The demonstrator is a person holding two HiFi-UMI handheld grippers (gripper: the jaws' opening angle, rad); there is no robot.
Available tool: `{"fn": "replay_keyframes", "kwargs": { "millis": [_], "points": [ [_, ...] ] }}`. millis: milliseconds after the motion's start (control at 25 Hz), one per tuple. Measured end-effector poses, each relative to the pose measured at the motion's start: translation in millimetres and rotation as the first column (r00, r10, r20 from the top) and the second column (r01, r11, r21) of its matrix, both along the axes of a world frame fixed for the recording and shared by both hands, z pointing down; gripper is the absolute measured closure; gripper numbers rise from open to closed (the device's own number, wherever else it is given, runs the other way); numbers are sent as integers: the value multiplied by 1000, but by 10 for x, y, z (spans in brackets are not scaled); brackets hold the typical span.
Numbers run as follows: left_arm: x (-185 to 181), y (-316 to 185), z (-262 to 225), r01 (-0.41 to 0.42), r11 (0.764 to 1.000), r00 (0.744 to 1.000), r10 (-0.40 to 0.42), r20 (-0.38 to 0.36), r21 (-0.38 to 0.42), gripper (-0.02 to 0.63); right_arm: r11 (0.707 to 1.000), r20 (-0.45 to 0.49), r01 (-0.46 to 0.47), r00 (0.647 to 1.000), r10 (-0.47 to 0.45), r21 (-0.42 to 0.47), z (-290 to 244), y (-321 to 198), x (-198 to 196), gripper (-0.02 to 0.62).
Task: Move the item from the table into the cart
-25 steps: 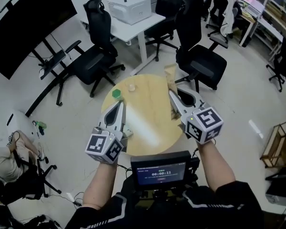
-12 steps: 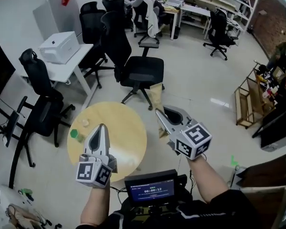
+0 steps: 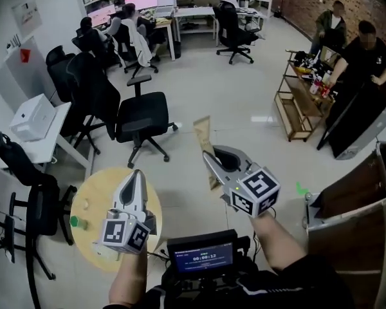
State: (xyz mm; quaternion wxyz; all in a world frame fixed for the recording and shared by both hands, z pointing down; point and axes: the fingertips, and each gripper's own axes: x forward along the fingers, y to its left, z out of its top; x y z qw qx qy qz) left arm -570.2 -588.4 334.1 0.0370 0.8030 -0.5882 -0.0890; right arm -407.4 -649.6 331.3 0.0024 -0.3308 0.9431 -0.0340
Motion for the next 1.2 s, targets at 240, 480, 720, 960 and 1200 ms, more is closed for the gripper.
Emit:
{"fn": "replay_keyframes", "kwargs": {
  "millis": [240, 480, 720, 960, 1200],
  "points": [
    [988, -391, 108, -235, 972, 972, 235, -29, -15, 604, 973, -13, -229, 973, 229, 1, 38, -18, 1073, 552],
    [1943, -544, 104, -437, 899, 899, 436, -38, -29, 604, 897, -4, -442, 897, 442, -5, -44, 258, 2112, 552],
    [3281, -297, -95, -597, 802, 802, 597, -32, -8, 604, 800, 1, -599, 800, 600, 36, -208, 899, 3398, 552],
    [5368, 150, -257, -732, 681, 681, 732, -10, 30, 604, 701, -1, -709, 703, 711, 73, -322, 1677, 5249, 552],
    [6945, 575, -220, -851, 524, 525, 849, 62, 25, 604, 561, 39, -823, 566, 824, 93, -388, 2300, 6632, 552]
  ]
}}
